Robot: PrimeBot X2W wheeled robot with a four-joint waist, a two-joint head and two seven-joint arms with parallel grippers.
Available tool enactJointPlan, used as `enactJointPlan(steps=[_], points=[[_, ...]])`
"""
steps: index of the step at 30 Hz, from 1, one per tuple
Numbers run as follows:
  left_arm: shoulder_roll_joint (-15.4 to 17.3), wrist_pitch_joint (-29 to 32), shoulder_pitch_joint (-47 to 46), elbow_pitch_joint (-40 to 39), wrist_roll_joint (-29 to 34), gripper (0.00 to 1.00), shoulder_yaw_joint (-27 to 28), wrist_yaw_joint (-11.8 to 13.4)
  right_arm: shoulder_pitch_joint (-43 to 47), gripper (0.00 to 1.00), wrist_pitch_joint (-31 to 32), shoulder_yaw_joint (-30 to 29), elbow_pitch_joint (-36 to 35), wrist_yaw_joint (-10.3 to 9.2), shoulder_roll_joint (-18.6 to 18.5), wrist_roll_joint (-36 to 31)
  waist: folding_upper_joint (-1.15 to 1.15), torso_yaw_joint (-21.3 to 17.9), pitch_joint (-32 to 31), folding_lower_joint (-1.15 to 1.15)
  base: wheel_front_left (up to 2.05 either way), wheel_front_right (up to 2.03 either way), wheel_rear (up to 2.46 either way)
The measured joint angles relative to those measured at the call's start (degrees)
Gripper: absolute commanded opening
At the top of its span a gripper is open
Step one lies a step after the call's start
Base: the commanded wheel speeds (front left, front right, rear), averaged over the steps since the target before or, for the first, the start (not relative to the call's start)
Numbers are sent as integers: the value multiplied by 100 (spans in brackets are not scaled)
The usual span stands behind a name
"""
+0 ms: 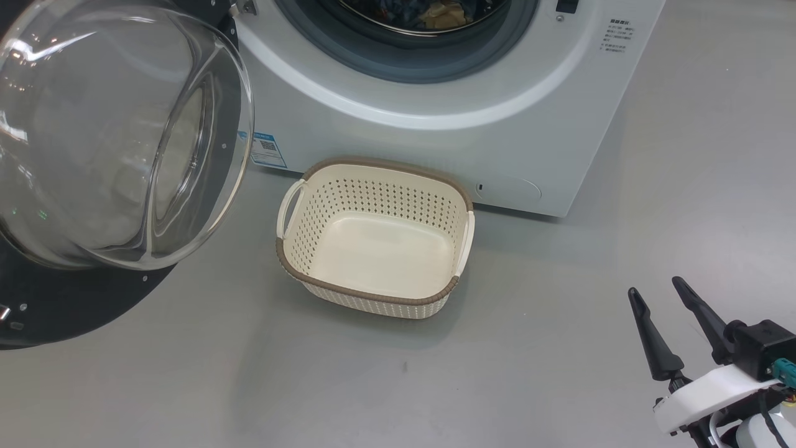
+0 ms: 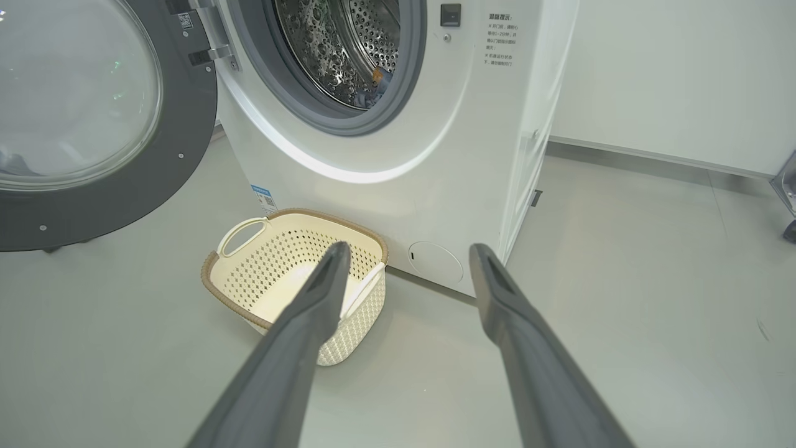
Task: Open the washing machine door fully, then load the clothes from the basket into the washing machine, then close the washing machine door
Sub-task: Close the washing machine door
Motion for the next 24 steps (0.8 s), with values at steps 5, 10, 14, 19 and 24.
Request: enactJointPlan(steps=[5, 10, 14, 19, 24], points=[[25, 65, -22, 37, -2, 0, -15, -49, 1, 100, 0, -3, -10, 0, -43, 9, 0, -14, 56, 0, 0, 0, 0], [51, 116, -70, 94, -2, 0, -44, -94, -1, 100, 0, -19, -24, 0, -47, 29, 0, -16, 105, 0, 0, 0, 0], [59, 208, -75, 132, -11, 0, -79, -123, -1, 100, 0, -22, -25, 0, -48, 44, 0, -8, 127, 0, 0, 0, 0], [45, 456, -76, 143, -58, 0, -158, -144, -4, 100, 0, -25, -25, 0, -48, 45, 0, 13, 132, 0, 0, 0, 0], [4, 669, -77, 133, -60, 0, -310, -149, -19, 100, 0, -31, -22, 0, -40, 49, 0, 44, 102, 0, 0, 0, 0]])
